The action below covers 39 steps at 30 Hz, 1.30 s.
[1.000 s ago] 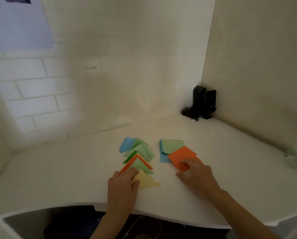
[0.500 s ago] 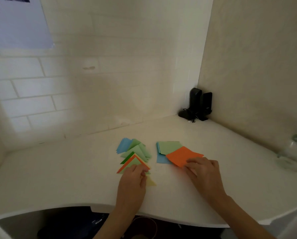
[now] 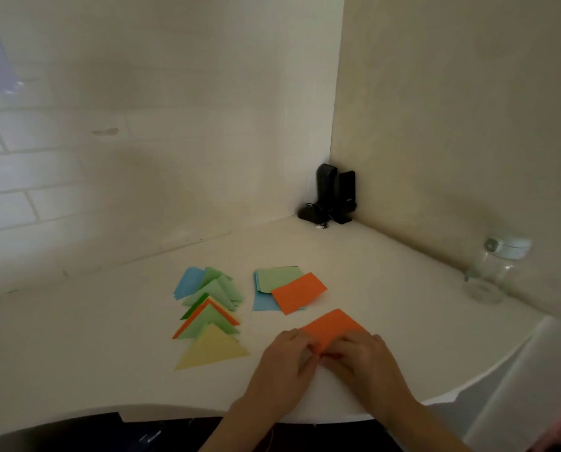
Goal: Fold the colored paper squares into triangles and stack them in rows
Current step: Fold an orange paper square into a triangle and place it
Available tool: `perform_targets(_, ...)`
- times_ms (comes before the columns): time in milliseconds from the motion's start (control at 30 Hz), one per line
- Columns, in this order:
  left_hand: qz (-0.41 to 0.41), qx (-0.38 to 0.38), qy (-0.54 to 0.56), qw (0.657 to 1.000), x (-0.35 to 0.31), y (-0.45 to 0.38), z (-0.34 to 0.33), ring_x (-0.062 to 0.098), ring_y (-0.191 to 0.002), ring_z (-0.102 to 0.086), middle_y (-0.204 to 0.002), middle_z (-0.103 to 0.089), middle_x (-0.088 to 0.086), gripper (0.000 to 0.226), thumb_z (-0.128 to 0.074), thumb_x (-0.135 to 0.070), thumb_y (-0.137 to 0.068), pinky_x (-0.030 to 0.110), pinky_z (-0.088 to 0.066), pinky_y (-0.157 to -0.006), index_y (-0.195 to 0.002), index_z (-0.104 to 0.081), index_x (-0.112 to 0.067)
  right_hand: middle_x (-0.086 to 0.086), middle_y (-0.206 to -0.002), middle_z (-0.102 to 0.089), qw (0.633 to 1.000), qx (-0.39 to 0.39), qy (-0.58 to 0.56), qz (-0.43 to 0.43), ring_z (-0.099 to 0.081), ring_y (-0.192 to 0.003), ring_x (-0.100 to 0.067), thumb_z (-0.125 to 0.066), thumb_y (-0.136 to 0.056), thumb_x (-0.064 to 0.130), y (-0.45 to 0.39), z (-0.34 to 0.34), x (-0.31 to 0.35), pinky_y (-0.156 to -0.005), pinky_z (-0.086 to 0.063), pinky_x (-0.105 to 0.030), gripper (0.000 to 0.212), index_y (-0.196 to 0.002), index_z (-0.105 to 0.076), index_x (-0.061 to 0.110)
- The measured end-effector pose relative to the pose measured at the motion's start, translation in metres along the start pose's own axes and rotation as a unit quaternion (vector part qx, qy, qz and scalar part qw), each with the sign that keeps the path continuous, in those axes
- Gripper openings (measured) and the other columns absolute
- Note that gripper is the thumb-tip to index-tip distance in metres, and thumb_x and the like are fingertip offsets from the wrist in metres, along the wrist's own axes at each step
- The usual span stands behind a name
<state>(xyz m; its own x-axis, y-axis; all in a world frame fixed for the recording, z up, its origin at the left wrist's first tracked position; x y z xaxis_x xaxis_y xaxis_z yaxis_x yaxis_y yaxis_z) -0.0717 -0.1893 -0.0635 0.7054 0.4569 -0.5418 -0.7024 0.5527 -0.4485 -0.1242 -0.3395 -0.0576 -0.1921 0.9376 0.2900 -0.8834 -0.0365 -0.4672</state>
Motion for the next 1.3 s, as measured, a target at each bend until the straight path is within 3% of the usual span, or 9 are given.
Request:
perform_targets(167,-0.010,-0.008,-0.002,1.000,0.002,-0.006,-0.001,0.005,-0.092,-0.052,-0.095,-0.061,-0.013,0.015,-0.057,-0.040,-0.080,0.031,-0.045,-0.081,-0.087,-0.061,-0.028,0.018,-0.090,-0.062,0.995,0.052,-0.078,-0.024,-0.059,-0.084,-0.003,-0.051,-0.076,0.054,-0.007,-0.005,-0.020,-0.072,-0.050,-0.034,0.029,-0.087,-0.069,0.034)
perform_targets(333,0.018,-0.024,0.012,0.999,0.007,-0.015,-0.004,0.004,-0.087,-0.050,-0.087,-0.059,-0.014,0.022,-0.062,-0.047,-0.073,0.024,-0.041,-0.077,-0.078,-0.063,-0.025,0.022,-0.072,-0.057,0.987,0.026,-0.135,-0.087,-0.056,-0.070,0.003,-0.053,-0.066,0.057,-0.011,-0.006,-0.023,-0.063,-0.041,-0.009,0.032,-0.070,-0.067,0.029)
perform_targets(433,0.036,-0.015,0.029,0.999,0.012,-0.021,-0.006,0.001,-0.084,-0.048,-0.083,-0.058,-0.015,0.020,-0.064,-0.045,-0.070,0.018,-0.038,-0.075,-0.073,-0.062,-0.026,0.025,-0.068,-0.057,0.982,0.008,-0.154,-0.113,-0.055,-0.073,0.005,-0.057,-0.063,0.057,-0.010,-0.009,-0.024,-0.063,-0.037,-0.004,0.028,-0.069,-0.066,0.031)
perform_targets(700,0.117,0.054,0.041,0.991,0.014,-0.039,-0.007,0.004,-0.082,-0.051,-0.084,-0.056,-0.015,0.029,-0.078,-0.021,-0.066,0.005,-0.033,-0.072,-0.071,-0.053,-0.037,0.012,-0.076,-0.061,0.951,0.103,-0.207,-0.205,-0.056,-0.070,-0.004,-0.072,-0.045,0.054,-0.027,-0.014,-0.032,-0.066,-0.044,-0.017,0.040,-0.078,-0.055,0.038)
perform_targets(833,0.117,0.056,0.053,0.990,0.017,-0.037,-0.002,-0.006,-0.080,-0.049,-0.086,-0.058,-0.017,0.028,-0.076,-0.017,-0.069,0.000,-0.031,-0.072,-0.072,-0.056,-0.036,0.010,-0.076,-0.058,0.944,0.150,-0.224,-0.192,-0.050,-0.064,-0.003,-0.079,-0.061,0.032,-0.031,-0.010,-0.033,-0.061,-0.040,-0.013,0.029,-0.081,-0.059,0.033)
perform_targets(1000,0.129,0.051,0.080,0.987,0.018,-0.031,0.000,-0.009,-0.083,-0.049,-0.084,-0.056,-0.022,0.025,-0.071,-0.011,-0.073,-0.001,-0.031,-0.075,-0.076,-0.061,-0.034,0.013,-0.083,-0.057,0.942,0.190,-0.221,-0.166,-0.048,-0.068,-0.002,-0.074,-0.075,0.024,-0.025,-0.001,-0.031,-0.064,-0.039,-0.009,0.023,-0.087,-0.058,0.035)
perform_targets(1067,0.115,0.049,0.090,0.988,0.021,-0.028,-0.001,-0.006,-0.087,-0.052,-0.088,-0.056,-0.022,0.024,-0.066,-0.006,-0.074,0.005,-0.033,-0.079,-0.084,-0.065,-0.028,0.015,-0.085,-0.057,0.951,0.163,-0.208,-0.163,-0.051,-0.075,-0.003,-0.072,-0.069,0.045,-0.019,0.002,-0.027,-0.069,-0.039,-0.010,0.023,-0.084,-0.054,0.042)
perform_targets(1167,0.077,0.079,0.094,0.989,0.023,-0.022,0.001,-0.003,-0.099,-0.050,-0.100,-0.055,-0.023,0.033,-0.058,-0.008,-0.075,0.005,-0.032,-0.086,-0.098,-0.062,-0.031,0.027,-0.089,-0.045,0.976,0.149,-0.078,-0.137,-0.045,-0.084,0.002,-0.037,-0.060,0.073,-0.011,-0.006,-0.019,-0.077,-0.034,-0.024,0.038,-0.085,-0.047,0.045)
perform_targets(1300,0.054,0.091,0.089,0.990,0.017,-0.012,0.008,-0.002,-0.104,-0.045,-0.106,-0.051,-0.024,0.040,-0.054,-0.019,-0.070,0.008,-0.032,-0.089,-0.102,-0.052,-0.044,0.018,-0.094,-0.037,0.979,0.135,0.003,-0.152,-0.036,-0.096,-0.004,-0.043,-0.087,0.056,-0.009,-0.012,-0.007,-0.078,-0.023,-0.029,0.024,-0.095,-0.053,0.035)
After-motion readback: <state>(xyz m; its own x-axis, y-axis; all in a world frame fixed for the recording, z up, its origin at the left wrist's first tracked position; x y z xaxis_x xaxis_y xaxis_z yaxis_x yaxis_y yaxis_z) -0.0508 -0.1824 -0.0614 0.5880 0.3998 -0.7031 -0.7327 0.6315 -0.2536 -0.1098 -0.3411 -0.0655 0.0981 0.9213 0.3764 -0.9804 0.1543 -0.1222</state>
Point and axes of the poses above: each hand's wrist, its own y-axis away from the middle knuckle, its own z-axis out of the back of the hand, x = y × z, the point moved 3 cm from there along -y, towards the middle knuckle
